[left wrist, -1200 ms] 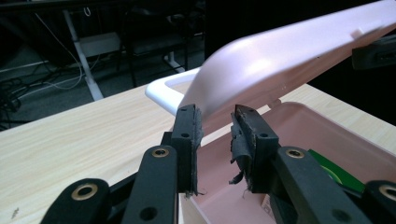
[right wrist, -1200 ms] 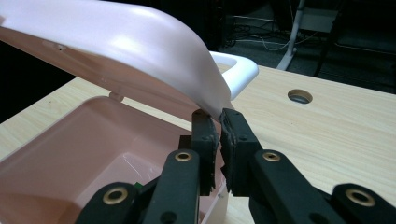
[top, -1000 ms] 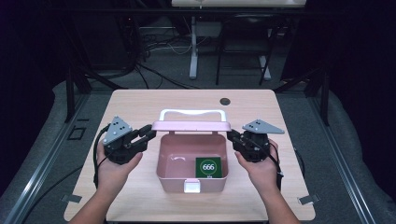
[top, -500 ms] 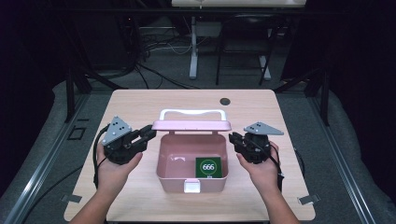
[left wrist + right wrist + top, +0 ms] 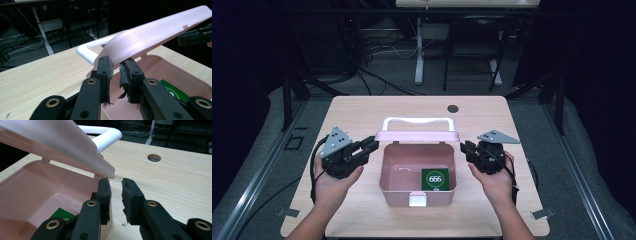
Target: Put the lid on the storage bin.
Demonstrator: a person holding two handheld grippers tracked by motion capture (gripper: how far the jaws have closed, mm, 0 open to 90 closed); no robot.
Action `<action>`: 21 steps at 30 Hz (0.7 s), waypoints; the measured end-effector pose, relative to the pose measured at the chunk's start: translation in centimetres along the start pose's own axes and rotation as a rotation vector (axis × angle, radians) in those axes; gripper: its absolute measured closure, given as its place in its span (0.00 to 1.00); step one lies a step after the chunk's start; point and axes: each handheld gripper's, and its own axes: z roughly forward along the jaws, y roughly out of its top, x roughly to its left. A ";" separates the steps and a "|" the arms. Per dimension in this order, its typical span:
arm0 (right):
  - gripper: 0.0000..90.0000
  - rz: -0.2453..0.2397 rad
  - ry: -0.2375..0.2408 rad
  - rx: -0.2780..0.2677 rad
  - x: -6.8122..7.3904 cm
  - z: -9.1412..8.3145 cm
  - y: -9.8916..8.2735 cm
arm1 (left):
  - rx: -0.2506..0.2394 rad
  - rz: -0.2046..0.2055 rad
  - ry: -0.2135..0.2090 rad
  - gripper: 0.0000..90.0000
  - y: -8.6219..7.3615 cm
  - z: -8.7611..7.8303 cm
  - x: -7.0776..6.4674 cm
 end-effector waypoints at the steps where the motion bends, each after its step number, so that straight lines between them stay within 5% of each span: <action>1: 0.85 0.001 0.000 -0.002 0.0 0.0 0.0 | -0.002 0.001 0.000 0.85 0.0 0.0 0.0; 21: 0.83 0.015 -0.005 -0.010 -0.3 0.1 -0.1 | 0.005 0.014 -0.020 0.86 -1.4 -1.1 -0.7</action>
